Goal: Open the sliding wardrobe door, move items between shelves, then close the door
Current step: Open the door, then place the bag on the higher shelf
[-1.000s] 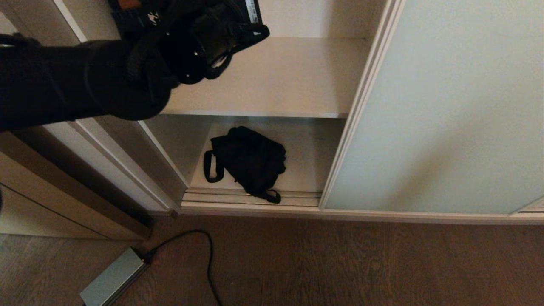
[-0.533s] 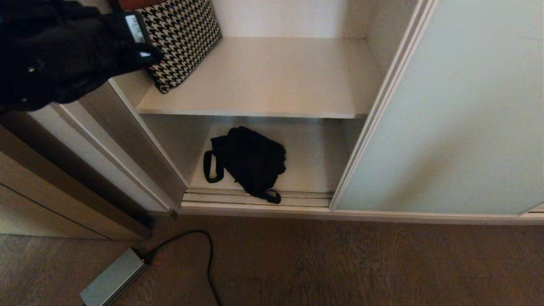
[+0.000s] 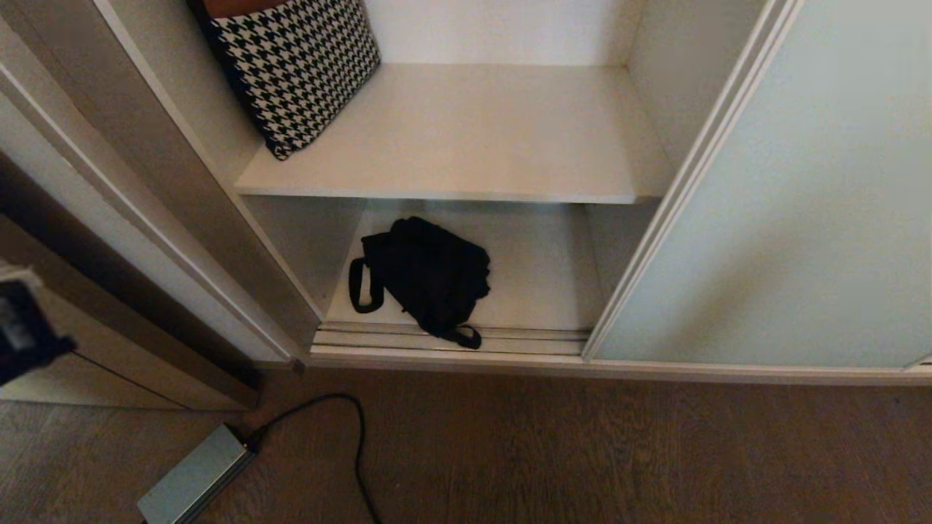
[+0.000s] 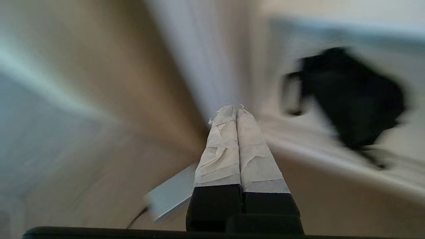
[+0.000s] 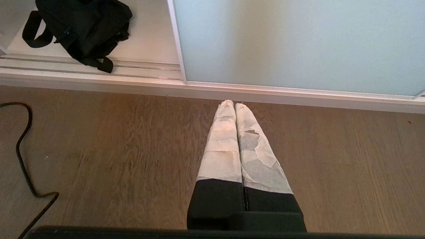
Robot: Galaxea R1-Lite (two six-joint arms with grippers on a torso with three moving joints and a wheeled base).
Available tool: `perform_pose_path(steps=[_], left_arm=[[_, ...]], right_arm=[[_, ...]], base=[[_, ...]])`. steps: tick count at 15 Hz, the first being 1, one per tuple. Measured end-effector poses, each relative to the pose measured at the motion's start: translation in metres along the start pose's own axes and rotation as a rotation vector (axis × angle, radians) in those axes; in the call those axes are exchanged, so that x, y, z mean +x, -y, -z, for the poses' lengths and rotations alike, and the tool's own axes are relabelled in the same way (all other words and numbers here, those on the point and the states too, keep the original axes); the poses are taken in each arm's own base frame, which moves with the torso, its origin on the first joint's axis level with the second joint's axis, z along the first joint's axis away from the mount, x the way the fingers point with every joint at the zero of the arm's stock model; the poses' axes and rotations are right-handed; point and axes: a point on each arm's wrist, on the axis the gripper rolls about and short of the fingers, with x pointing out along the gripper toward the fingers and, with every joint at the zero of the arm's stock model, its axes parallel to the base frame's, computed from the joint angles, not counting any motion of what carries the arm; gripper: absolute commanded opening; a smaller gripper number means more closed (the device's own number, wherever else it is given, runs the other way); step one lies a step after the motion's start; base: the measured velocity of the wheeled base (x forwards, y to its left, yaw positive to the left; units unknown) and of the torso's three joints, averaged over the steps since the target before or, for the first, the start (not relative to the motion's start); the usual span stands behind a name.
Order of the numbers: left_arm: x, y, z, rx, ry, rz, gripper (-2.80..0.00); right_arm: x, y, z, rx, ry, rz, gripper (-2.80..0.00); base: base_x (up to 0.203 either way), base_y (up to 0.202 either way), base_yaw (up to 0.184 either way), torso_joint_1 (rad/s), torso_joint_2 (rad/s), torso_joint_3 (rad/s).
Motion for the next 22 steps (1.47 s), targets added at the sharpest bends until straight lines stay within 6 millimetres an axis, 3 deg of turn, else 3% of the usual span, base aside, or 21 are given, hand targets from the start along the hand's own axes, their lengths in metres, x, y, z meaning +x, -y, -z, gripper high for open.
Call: perform_pose_path(steps=[3, 6, 10, 15, 22], left_arm=[[-0.029, -0.032, 0.035, 0.006, 0.006, -0.097, -2.8], [-0.057, -0.049, 0.073, 0.054, 0.01, -0.009, -2.8], [-0.088, -0.058, 0.116, 0.142, 0.036, 0.283, -2.8], [-0.108, -0.062, 0.173, 0.121, -0.003, 0.42, -2.8], [-0.113, -0.064, 0.182, 0.063, 0.012, 0.411, -2.8]], right_arm=[[0.0, 0.0, 0.0, 0.0, 0.0, 0.0, -2.8], [0.0, 0.0, 0.0, 0.0, 0.0, 0.0, -2.8], [0.0, 0.0, 0.0, 0.0, 0.0, 0.0, -2.8], [0.0, 0.0, 0.0, 0.0, 0.0, 0.0, -2.8], [0.0, 0.0, 0.0, 0.0, 0.0, 0.0, -2.8]], base=[[0.0, 0.0, 0.0, 0.0, 0.0, 0.0], [0.0, 0.0, 0.0, 0.0, 0.0, 0.0], [0.0, 0.0, 0.0, 0.0, 0.0, 0.0], [0.0, 0.0, 0.0, 0.0, 0.0, 0.0], [0.0, 0.0, 0.0, 0.0, 0.0, 0.0]])
